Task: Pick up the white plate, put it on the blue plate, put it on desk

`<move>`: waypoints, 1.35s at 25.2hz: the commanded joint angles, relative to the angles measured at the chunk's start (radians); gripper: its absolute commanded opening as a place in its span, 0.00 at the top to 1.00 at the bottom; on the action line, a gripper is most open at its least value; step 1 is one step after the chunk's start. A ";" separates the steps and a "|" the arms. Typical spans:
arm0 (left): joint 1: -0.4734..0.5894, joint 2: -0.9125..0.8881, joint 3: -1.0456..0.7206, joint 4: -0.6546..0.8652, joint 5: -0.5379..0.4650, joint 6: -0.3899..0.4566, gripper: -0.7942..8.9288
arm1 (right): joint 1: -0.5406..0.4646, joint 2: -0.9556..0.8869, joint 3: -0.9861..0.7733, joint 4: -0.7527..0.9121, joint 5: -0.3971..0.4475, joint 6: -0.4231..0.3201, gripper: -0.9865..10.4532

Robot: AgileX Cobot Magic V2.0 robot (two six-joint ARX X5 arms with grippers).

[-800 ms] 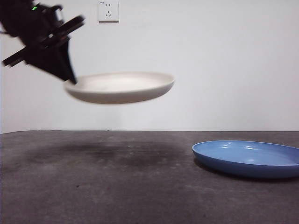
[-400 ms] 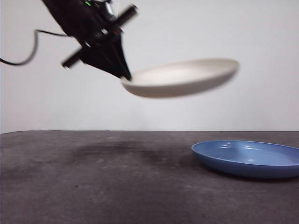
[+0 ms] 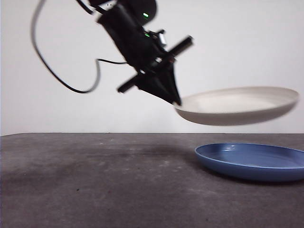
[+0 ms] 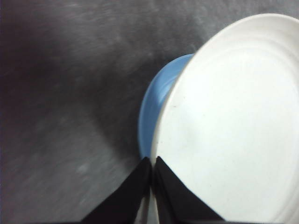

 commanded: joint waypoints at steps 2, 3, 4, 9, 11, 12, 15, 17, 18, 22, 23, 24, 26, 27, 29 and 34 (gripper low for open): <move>-0.036 0.111 0.113 -0.018 0.006 -0.005 0.91 | 0.003 -0.003 0.021 -0.008 0.002 0.018 0.56; -0.042 0.133 0.137 -0.029 0.006 -0.005 0.91 | 0.003 -0.003 0.021 -0.014 0.002 0.018 0.56; -0.047 0.158 0.161 -0.039 0.006 -0.005 0.91 | 0.003 -0.004 0.021 -0.019 0.002 0.018 0.56; -0.059 0.248 0.248 -0.095 0.002 -0.002 0.91 | 0.003 -0.010 0.021 -0.038 0.002 0.018 0.56; -0.061 0.269 0.261 -0.100 0.002 -0.002 0.91 | 0.003 -0.014 0.021 -0.040 0.002 0.018 0.56; -0.061 0.273 0.261 -0.099 0.002 -0.001 0.91 | 0.003 -0.017 0.021 -0.041 0.002 0.018 0.56; -0.062 0.278 0.261 -0.099 -0.003 0.007 0.91 | 0.003 -0.023 0.021 -0.045 0.002 0.018 0.56; -0.063 0.282 0.261 -0.102 -0.028 0.013 0.91 | 0.003 -0.024 0.021 -0.046 0.002 0.018 0.56; -0.063 0.283 0.261 -0.103 -0.028 0.015 0.91 | 0.003 -0.024 0.021 -0.046 0.001 0.018 0.56; -0.075 0.283 0.261 -0.095 -0.028 0.032 0.91 | 0.003 -0.025 0.021 -0.048 0.000 0.019 0.56; -0.077 0.283 0.261 -0.092 -0.028 0.032 0.88 | 0.003 -0.025 0.021 -0.053 0.000 0.018 0.56; -0.080 0.283 0.261 -0.093 -0.028 0.032 0.82 | 0.003 -0.025 0.021 -0.058 0.000 0.018 0.56; -0.082 0.284 0.261 -0.099 -0.030 0.032 0.71 | 0.003 -0.026 0.021 -0.063 0.000 0.018 0.56; -0.084 0.284 0.261 -0.101 -0.032 0.032 0.69 | 0.003 -0.031 0.021 -0.064 0.000 0.018 0.56; -0.087 0.284 0.261 -0.096 -0.032 0.031 0.69 | 0.003 -0.039 0.021 -0.068 0.000 0.018 0.56; -0.085 0.283 0.340 -0.174 -0.032 0.055 0.69 | 0.003 -0.055 0.021 -0.077 0.001 0.018 0.56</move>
